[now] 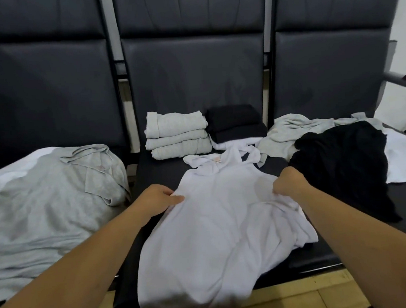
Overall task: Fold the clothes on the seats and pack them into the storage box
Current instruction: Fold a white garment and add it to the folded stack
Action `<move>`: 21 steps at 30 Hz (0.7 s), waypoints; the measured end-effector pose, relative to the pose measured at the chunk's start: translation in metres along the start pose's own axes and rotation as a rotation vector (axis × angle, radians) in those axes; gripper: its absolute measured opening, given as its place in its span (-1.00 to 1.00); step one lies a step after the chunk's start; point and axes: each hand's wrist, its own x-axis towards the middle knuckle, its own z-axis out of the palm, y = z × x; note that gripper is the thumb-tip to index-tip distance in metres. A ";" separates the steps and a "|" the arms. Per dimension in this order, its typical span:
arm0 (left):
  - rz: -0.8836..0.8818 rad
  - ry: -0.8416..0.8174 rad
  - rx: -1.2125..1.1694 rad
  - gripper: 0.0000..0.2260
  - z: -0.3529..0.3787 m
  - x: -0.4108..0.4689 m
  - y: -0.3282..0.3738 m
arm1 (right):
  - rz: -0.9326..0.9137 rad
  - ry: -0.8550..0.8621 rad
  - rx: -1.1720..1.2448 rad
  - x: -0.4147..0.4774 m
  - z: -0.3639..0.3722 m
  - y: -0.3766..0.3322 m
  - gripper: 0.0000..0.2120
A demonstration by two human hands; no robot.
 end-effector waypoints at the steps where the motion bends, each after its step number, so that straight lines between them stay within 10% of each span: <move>1: 0.003 -0.046 -0.042 -0.72 -0.001 -0.002 0.003 | -0.058 -0.016 0.074 0.000 0.000 -0.002 -0.73; 6: -0.009 -0.159 -0.825 -0.86 -0.023 -0.011 0.007 | -0.184 -0.129 0.825 -0.012 -0.010 -0.009 -0.74; 11: -0.047 -0.010 -0.985 -0.84 -0.048 -0.033 -0.003 | 0.051 -0.490 1.568 -0.034 -0.028 -0.013 -0.71; 21: -0.029 -0.003 -0.788 -0.87 -0.060 -0.078 -0.003 | 0.090 -0.448 0.991 -0.073 -0.029 -0.015 -0.76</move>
